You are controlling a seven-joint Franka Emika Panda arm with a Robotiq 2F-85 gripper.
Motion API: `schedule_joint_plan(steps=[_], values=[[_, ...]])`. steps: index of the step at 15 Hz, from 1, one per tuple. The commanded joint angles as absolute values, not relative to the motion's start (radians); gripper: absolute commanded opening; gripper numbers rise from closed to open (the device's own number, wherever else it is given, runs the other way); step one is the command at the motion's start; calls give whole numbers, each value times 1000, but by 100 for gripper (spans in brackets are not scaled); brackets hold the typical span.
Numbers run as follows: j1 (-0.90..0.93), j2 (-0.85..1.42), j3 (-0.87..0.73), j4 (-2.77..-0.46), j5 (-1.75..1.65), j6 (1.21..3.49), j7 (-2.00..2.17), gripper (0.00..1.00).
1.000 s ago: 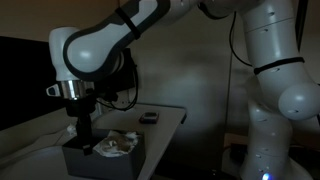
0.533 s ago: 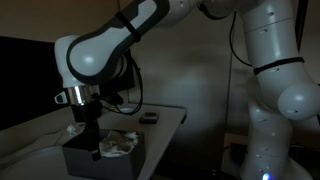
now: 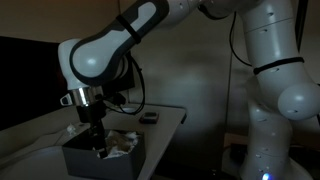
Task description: Put the shirts inside the basket
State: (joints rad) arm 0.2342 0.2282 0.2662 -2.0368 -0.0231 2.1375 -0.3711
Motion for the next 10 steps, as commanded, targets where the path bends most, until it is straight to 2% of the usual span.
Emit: schedule_joint_plan(steps=[1, 5, 10], values=[[219, 208, 267, -2058, -4, 2120, -397, 13], [218, 208, 263, -2057, -7, 2111, -393, 7], [215, 202, 257, -2051, -20, 2115, -383, 12]])
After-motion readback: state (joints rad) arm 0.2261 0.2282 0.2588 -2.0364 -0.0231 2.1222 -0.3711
